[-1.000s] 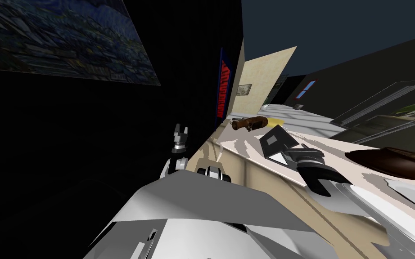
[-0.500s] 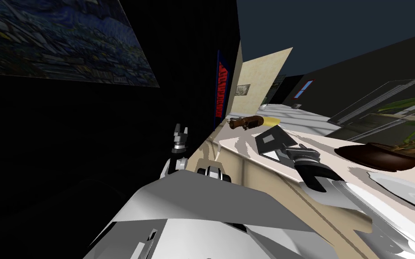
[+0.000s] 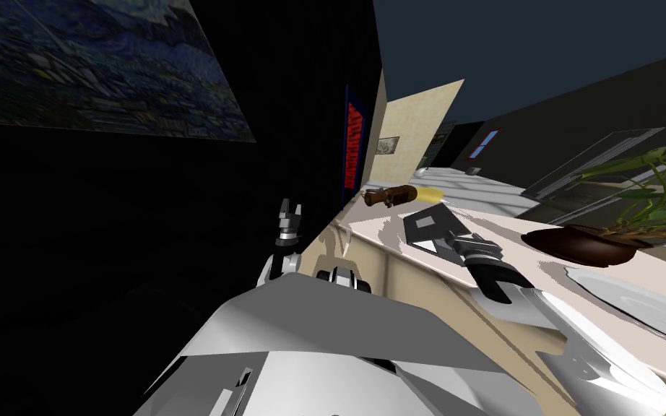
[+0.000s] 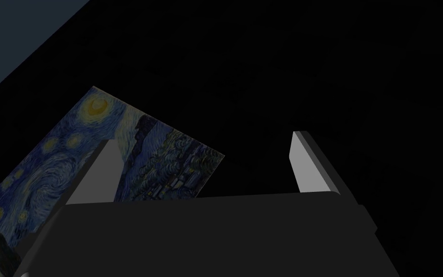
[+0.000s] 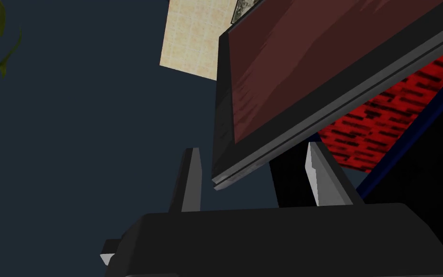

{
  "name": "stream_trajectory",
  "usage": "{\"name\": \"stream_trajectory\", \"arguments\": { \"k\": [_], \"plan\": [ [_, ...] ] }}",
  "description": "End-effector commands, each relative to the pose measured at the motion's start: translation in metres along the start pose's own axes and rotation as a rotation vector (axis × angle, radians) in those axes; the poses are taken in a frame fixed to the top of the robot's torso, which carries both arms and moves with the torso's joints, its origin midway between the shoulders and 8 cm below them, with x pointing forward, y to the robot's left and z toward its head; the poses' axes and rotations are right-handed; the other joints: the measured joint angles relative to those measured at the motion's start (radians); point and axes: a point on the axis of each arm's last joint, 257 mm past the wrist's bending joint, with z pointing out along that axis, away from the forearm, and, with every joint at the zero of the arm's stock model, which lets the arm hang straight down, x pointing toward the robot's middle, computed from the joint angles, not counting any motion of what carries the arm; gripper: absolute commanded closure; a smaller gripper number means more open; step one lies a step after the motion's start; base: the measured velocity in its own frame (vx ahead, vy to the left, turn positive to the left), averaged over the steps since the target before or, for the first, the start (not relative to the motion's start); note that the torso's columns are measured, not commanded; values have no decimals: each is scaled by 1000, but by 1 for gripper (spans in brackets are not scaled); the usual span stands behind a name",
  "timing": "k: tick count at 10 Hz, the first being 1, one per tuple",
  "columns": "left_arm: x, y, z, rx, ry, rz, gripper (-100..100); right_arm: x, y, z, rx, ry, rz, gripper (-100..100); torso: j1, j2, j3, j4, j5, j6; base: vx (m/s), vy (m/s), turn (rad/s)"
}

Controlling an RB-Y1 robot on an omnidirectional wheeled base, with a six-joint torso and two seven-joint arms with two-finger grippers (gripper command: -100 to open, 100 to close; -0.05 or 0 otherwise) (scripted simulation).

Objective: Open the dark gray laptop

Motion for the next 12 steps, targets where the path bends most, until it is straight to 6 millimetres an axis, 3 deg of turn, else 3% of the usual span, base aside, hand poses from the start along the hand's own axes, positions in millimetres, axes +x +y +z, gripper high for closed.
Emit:
{"name": "stream_trajectory", "arguments": {
  "k": [1,3,4,5,9,12],
  "plan": [
    [0,0,0,0,0,0,0,18,13,4,-10,18,88,100,2,-1,0,-1,0,-2,-47,-58,-18],
    [0,0,0,0,0,0,0,22,19,6,-13,20,129,100,0,0,0,0,-1,-2,-40,-67,0],
    [0,0,0,0,0,0,0,14,12,6,-5,8,122,100,1,-1,0,0,0,-2,-15,-16,-12],
    [0,0,0,0,0,0,0,26,24,7,-20,10,200,100,4,0,-1,2,4,-2,0,-58,-91],
    [0,0,0,0,0,0,0,38,40,6,-36,14,280,100,-1,0,0,3,2,-2,3,-51,-53],
    [0,0,0,0,0,0,0,54,65,5,-62,16,399,100,1,-1,-1,1,1,-3,5,-52,-64]
  ]
}}
